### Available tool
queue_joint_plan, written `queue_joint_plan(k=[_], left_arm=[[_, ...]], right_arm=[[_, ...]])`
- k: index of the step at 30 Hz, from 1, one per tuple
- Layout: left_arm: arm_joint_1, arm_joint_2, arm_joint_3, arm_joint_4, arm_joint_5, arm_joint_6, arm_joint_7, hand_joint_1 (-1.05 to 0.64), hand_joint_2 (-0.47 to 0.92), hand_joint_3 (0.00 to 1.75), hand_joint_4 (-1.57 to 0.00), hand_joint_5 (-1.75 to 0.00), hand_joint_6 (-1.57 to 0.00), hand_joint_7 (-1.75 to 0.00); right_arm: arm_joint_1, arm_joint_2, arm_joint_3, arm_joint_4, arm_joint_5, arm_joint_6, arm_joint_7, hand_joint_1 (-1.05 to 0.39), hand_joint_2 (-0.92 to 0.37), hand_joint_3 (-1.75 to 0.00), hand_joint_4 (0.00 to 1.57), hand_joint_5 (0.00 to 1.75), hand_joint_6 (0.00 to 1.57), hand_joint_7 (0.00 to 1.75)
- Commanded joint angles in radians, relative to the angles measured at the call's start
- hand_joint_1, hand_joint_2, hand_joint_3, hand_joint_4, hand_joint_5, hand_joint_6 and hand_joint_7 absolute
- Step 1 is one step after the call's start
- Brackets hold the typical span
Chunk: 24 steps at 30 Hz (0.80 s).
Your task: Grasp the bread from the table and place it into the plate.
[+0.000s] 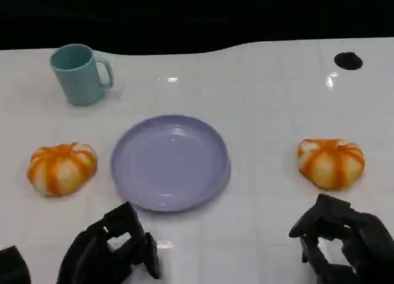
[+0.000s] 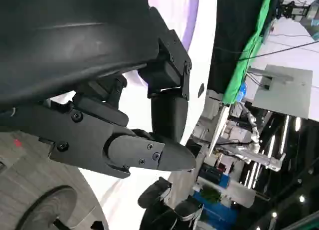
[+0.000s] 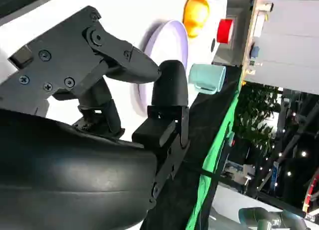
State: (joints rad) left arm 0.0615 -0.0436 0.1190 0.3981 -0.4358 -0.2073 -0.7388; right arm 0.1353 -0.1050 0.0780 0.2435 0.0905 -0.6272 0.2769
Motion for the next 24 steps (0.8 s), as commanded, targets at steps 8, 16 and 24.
queue_joint_plan(k=[8,16,24], left_arm=[[-0.004,0.013,0.010,0.008,0.000,-0.013,0.004,-0.64,0.92,0.20,-0.81,-1.75,-0.69,-1.60],[-0.004,0.014,0.011,0.009,-0.001,-0.008,0.004,-0.64,0.92,0.19,-0.81,-1.75,-0.69,-1.60],[-0.003,0.017,0.012,0.005,0.001,-0.010,0.004,-0.65,0.92,0.19,-0.81,-1.75,-0.69,-1.61]], right_arm=[[-0.004,-0.006,-0.015,0.001,-0.004,0.007,-0.002,-0.14,-0.49,-1.16,0.75,1.71,0.76,1.29],[-0.008,-0.003,-0.017,0.013,0.007,0.002,0.008,-0.15,-0.49,-1.18,0.76,1.71,0.75,1.27],[-0.007,-0.002,-0.016,0.010,0.003,0.001,0.007,-0.15,-0.49,-1.17,0.75,1.71,0.75,1.28]])
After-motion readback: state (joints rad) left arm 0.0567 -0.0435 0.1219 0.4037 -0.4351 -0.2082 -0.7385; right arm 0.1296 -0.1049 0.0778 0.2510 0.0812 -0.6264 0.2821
